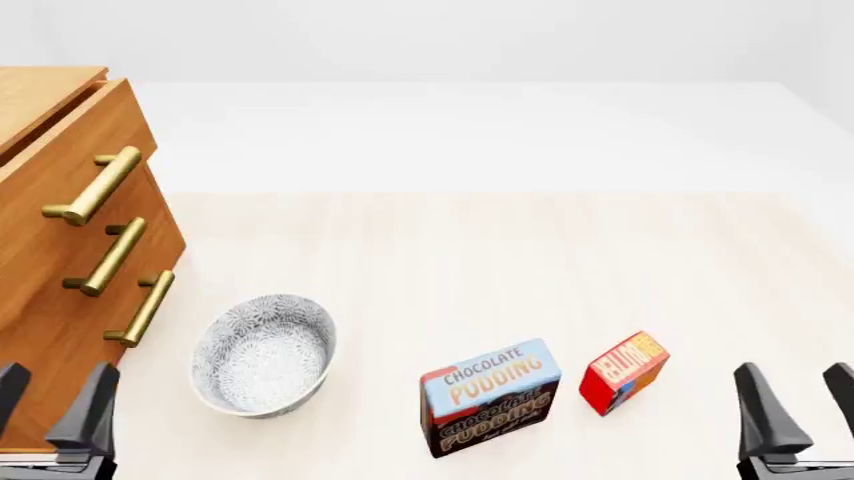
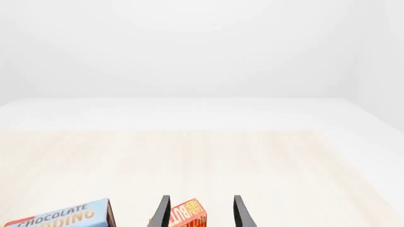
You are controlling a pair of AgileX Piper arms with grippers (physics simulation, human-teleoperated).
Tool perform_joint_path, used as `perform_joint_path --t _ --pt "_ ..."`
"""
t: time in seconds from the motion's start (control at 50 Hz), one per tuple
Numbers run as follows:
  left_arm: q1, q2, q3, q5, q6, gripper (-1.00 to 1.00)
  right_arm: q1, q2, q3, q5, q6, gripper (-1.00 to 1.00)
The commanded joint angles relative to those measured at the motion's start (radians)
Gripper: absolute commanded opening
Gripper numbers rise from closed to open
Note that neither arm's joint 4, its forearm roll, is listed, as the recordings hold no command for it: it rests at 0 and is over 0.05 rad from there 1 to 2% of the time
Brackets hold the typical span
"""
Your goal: Put the butter at the back in the top drawer of the cabinet and close it.
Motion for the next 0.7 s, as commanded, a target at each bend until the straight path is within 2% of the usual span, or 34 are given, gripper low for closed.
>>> perform_joint_path --t 0.02,0.28,0.32,0.58,0.6,0.64,0.68,0.7 --pt "0.006 0.011 -0.006 -0.006 -0.002 1.0 0.0 0.004 -0.003 -0.001 0.0 1.0" --pt "0.004 0.031 -0.004 -0.022 0.01 1.0 0.0 0.004 -0.003 -0.001 0.0 1.0" --pt "0.0 0.109 0.001 -0.074 -0.025 1.0 0.0 0.004 -0.003 -0.001 0.0 1.0" --pt "0.013 0.076 0.0 -0.059 0.048 1.0 0.0 0.004 -0.003 -0.001 0.0 1.0" --pt "0.005 0.08 0.001 -0.062 0.059 1.0 0.0 0.004 -0.003 -0.001 0.0 1.0" --pt "-0.029 0.19 0.002 -0.129 0.071 1.0 0.0 0.004 -0.003 -0.001 0.0 1.0" --pt "-0.02 0.166 0.002 -0.115 0.117 1.0 0.0 0.004 -0.003 -0.001 0.0 1.0" --pt "-0.028 0.154 0.0 -0.097 0.112 1.0 0.0 0.004 -0.003 -0.001 0.0 1.0"
